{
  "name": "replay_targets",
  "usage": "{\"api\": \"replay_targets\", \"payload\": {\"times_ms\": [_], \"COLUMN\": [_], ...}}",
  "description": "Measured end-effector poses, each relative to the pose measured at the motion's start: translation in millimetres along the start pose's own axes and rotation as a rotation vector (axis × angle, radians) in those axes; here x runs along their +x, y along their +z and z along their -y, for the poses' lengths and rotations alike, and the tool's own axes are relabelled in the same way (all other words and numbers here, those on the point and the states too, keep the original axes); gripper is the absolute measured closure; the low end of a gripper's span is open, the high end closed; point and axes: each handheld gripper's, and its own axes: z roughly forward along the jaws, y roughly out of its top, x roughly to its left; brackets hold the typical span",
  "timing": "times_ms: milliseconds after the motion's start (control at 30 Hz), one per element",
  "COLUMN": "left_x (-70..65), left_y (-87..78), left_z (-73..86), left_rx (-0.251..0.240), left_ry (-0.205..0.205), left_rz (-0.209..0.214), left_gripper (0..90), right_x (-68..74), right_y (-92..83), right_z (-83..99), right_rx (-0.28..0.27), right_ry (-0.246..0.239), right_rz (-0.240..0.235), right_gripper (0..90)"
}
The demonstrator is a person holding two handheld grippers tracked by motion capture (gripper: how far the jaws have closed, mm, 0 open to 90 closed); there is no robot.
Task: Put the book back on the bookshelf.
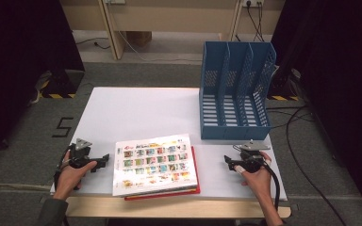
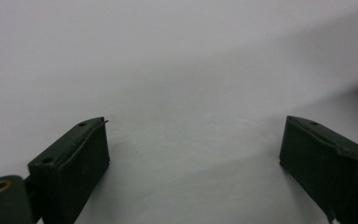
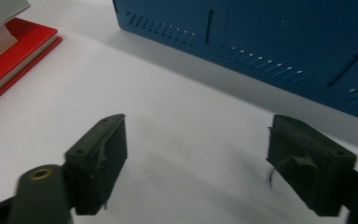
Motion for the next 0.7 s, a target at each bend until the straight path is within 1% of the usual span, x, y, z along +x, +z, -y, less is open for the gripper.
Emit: {"api": "replay_targets", "payload": {"times_ms": [33,67,133,200,233,267,300,333,367,400,433,467,500,533,567,600,633,667,700], "left_x": [0.0,-0.1,-0.3,-0.6,-0.9,-1.8,-2.8,-3.6,-3.6,-5.5,-5.5,-6.2,-7.9,-9.2,-11.1,-15.6,-15.6,-18.2,-21.1], "left_y": [0.0,0.0,-0.2,-0.9,-1.9,-2.6,-3.1,-4.3,-4.3,-6.5,-6.5,-7.9,-9.9,-11.5,-14.3,-21.2,-21.2,-25.4,-30.2], "left_z": [0.0,0.1,0.1,0.3,0.5,0.9,1.6,2.1,2.1,4.0,4.0,4.7,5.9,6.7,7.6,8.8,8.8,9.4,10.3], "left_rx": [0.0,-0.002,-0.003,-0.007,-0.012,-0.014,-0.019,-0.019,-0.019,-0.019,-0.019,-0.013,-0.013,-0.017,-0.022,-0.04,-0.04,-0.05,-0.058], "left_ry": [0.0,0.0,0.0,0.01,0.019,0.016,0.017,0.023,0.023,0.033,0.033,0.038,0.04,0.043,0.047,0.045,0.045,0.038,0.037], "left_rz": [0.0,-0.001,0.0,0.002,0.01,0.015,0.014,0.016,0.016,0.021,0.021,0.028,0.036,0.037,0.039,0.052,0.052,0.062,0.073], "left_gripper": [7.4,7.6,7.8,8.1,10.5,14.0,14.8,14.9,14.9,15.0,15.0,15.0,15.2,15.2,15.2,15.2,15.1,15.1,15.1], "right_x": [0.7,1.8,2.5,2.6,2.5,2.5,2.6,3.2,3.4,4.3,4.3,4.3,9.0,10.8,10.8,16.8,18.9,18.9,21.5], "right_y": [0.1,-0.2,-1.2,-2.0,-3.6,-5.4,-7.2,-10.6,-11.7,-13.4,-15.0,-15.0,-20.6,-22.0,-22.0,-24.8,-25.4,-25.4,-25.9], "right_z": [-0.2,-0.5,-0.8,-1.0,-0.9,-1.0,-1.4,-2.1,-2.3,-2.6,-3.3,-3.3,-6.0,-7.0,-7.0,-8.2,-8.5,-8.5,-9.1], "right_rx": [0.001,0.003,-0.004,0.002,0.0,-0.007,-0.012,-0.024,-0.028,-0.03,-0.04,-0.04,-0.066,-0.064,-0.064,-0.078,-0.077,-0.077,-0.078], "right_ry": [0.0,0.0,0.003,0.003,-0.001,-0.003,-0.002,0.015,0.016,0.02,0.0,0.0,-0.019,-0.018,-0.018,-0.031,-0.03,-0.03,-0.027], "right_rz": [0.002,-0.004,-0.013,-0.016,-0.023,-0.032,-0.036,-0.042,-0.041,-0.048,-0.053,-0.053,-0.061,-0.069,-0.069,-0.088,-0.096,-0.096,-0.111], "right_gripper": [17.6,19.6,20.0,20.2,21.2,20.8,20.9,20.9,21.0,23.0,26.8,26.8,25.6,24.7,24.7,25.6,25.5,25.5,25.5]}}
